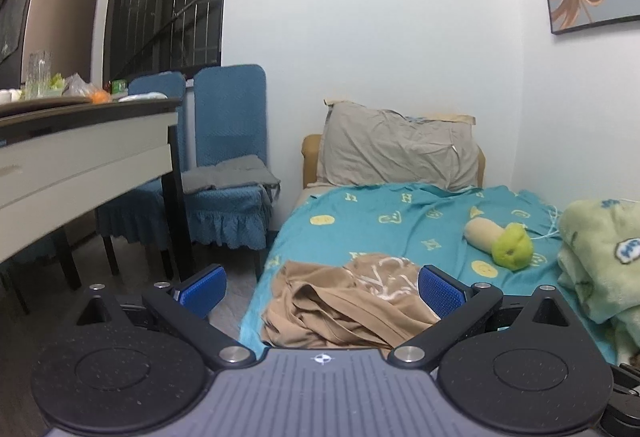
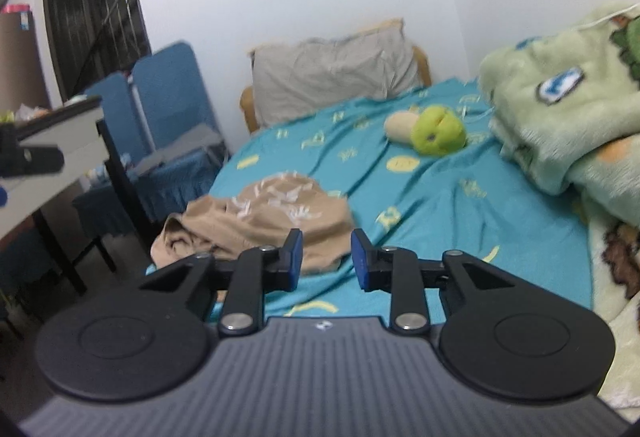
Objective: Fold clothes
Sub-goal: 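Grasp the tan T-shirt edge with the right gripper and lift it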
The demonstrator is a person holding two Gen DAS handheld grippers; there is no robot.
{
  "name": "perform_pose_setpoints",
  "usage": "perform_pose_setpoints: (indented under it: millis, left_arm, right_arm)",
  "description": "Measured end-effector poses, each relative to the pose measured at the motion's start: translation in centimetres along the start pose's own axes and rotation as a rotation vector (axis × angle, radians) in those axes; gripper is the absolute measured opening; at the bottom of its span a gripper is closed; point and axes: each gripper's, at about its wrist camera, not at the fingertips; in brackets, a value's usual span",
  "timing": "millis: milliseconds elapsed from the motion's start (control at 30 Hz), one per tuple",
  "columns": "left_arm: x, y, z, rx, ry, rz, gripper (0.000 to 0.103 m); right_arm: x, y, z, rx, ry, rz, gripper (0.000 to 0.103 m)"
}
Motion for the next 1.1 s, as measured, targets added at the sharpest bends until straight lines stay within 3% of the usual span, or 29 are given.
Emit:
perform_pose_setpoints:
  millis: [33,100,133,233,400,467,533,567,667,767,833,867,900,1100]
  left_arm:
    - [-0.3,0.2,-0.4,0.007,-0.003,-0.001,0.103]
    - [-1.0,0.6,-1.1,0.02,-0.009,-0.002,0.103]
    - [-1.4,0.8,-1.4,0.027,-0.012,-0.003,0.103]
    - [-2.4,1.6,-2.8,0.048,-0.027,-0.025,0.103]
    - [-3.6,2.2,-5.4,0.129,-0.056,-0.057,0.103]
    - [-4.3,2.5,-6.2,0.158,-0.058,-0.077,0.103]
    - [-5.1,2.9,-6.7,0.176,-0.056,-0.107,0.103]
    - [-5.6,3.1,-6.8,0.175,-0.056,-0.119,0.103]
    - [-6.9,3.6,-6.6,0.161,-0.055,-0.139,0.103]
    - [-8.1,4.1,-6.2,0.145,-0.059,-0.152,0.103]
    - [-8.8,4.4,-5.9,0.147,-0.061,-0.17,0.103]
    - [-9.1,4.5,-5.8,0.151,-0.057,-0.175,0.103]
    - [-9.3,4.7,-5.8,0.156,-0.052,-0.18,0.103]
    - [-9.0,4.7,-5.7,0.163,-0.042,-0.147,0.103]
  right_arm:
    - [-0.6,0.1,-0.2,0.003,-0.009,-0.017,0.046]
    - [-1.8,0.1,-0.7,0.005,-0.032,-0.038,0.097]
    - [-2.5,0.1,-1.0,0.006,-0.044,-0.046,0.103]
    - [-5.1,0.4,-1.8,0.016,-0.072,-0.073,0.103]
    - [-11.2,1.4,-3.6,0.075,-0.044,-0.18,0.103]
    - [-13.5,1.6,-3.8,0.092,-0.041,-0.197,0.097]
    - [-15.6,1.8,-3.8,0.114,-0.021,-0.209,0.082]
    - [-16.6,2.0,-3.7,0.126,-0.006,-0.221,0.069]
    - [-19.5,3.2,-3.4,0.169,-0.01,-0.299,0.07]
    - [-20.0,4.0,-3.6,0.263,-0.03,-0.287,0.07]
    - [-19.9,3.7,-3.2,0.251,-0.027,-0.276,0.054]
    - [-19.7,3.5,-3.0,0.247,-0.008,-0.264,0.026]
    - [-19.6,3.2,-2.8,0.243,0.012,-0.252,0.015]
    - [-14.6,-0.3,-1.5,0.073,0.003,-0.076,0.013]
Point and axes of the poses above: each gripper's, at about its wrist camera, not at the fingertips, and x roughly against the way its jaws point, z to its right, y to its underside, and after that the axes turned 4 degrees about -y, right-handed
